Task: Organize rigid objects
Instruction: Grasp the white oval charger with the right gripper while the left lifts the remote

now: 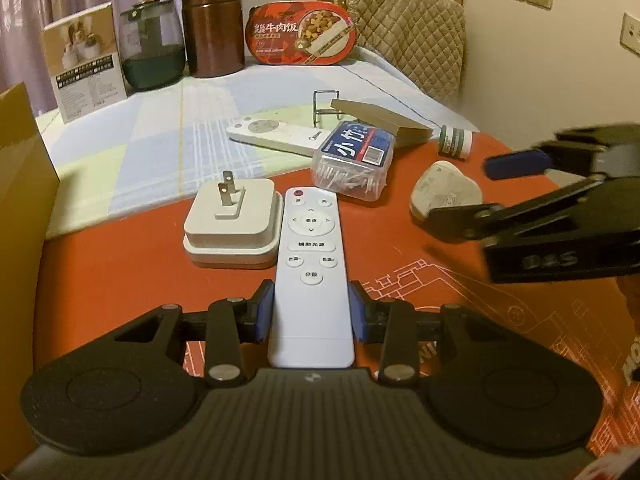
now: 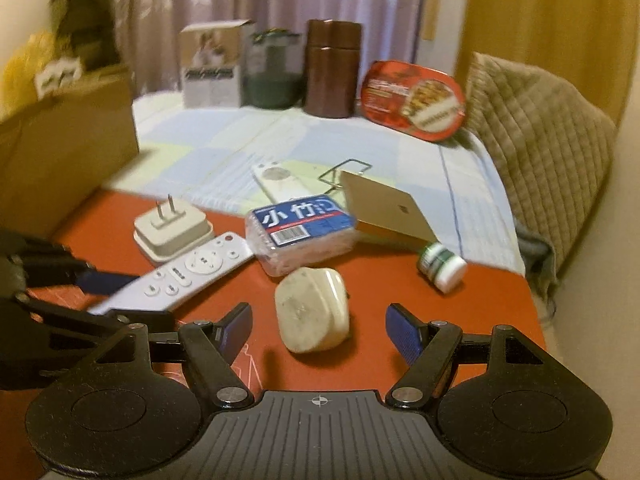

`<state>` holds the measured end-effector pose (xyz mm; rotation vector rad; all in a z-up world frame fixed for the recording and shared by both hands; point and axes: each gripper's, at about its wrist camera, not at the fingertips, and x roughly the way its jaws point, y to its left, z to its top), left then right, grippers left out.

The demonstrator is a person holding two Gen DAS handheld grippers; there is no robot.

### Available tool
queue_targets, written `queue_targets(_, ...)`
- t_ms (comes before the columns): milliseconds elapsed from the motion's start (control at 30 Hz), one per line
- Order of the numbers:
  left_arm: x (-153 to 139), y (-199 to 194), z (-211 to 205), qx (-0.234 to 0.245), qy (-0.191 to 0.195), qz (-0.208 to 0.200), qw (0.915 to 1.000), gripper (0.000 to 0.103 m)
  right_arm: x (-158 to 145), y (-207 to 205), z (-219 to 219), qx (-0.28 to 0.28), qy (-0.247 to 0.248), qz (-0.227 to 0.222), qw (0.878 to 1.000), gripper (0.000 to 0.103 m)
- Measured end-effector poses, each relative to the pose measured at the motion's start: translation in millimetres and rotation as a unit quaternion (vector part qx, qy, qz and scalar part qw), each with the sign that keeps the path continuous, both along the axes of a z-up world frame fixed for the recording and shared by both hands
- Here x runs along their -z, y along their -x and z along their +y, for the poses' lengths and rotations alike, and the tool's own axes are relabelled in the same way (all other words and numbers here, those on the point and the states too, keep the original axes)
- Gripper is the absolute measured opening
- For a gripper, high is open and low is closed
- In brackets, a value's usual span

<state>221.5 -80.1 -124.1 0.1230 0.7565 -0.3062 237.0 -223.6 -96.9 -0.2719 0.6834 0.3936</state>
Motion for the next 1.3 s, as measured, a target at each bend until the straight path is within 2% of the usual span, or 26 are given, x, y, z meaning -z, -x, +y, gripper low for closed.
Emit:
queue_targets(67,0.7,1.5,-1.5,0.002,-0.004,-0.007,1.0,0.034,7.1,-4.1,9.0,-0.008,0.022,-0.004,1.0,0.07)
queue_targets(133,1.8,1.8,-1.5,0.002,-0.002,-0.011,0.9999,0.035,12.2,-8.2,15.9,-0.008,0.04,-0.009,0.999,0.066)
queue_targets(200,2.5,0.5,-1.8,0.002,-0.002,-0.013,0.9999,0.036,15.4,-10.3,19.2,-0.006,0.052,-0.008,0.999,0.047)
queue_targets(267,2.9,-1.6,-2.3,0.002,-0.002,-0.015,0.9999,0.036,17.9,-11.7,20.3,-0.005,0.061,-0.006,0.998,0.043)
queue_targets(400,3.5,-5.3,-6.7,0.004,-0.01,-0.022,0.9997,0.036,15.0,-9.6,17.2,0.008,0.058,-0.001,0.998,0.042)
queue_targets(533,2.8,-6.7,-11.6,0.009,-0.022,-0.025,0.9994,0.034,8.4,-6.2,9.2,0.029,0.033,0.01,0.999,0.042)
queue_targets(733,-0.4,1.1,-8.9,0.003,-0.022,-0.009,0.9997,0.033,-7.6,4.8,-1.3,0.055,-0.006,0.025,0.998,0.042)
queue_targets(1033,-9.1,41.1,3.5,-0.013,0.01,0.017,0.9997,0.033,-37.7,38.7,-13.4,0.077,-0.074,0.034,0.994,0.042)
queue_targets(1300,-37.5,66.3,13.5,-0.022,0.026,0.0,0.9994,0.033,-65.7,69.6,-14.0,0.084,-0.115,0.018,0.99,0.042)
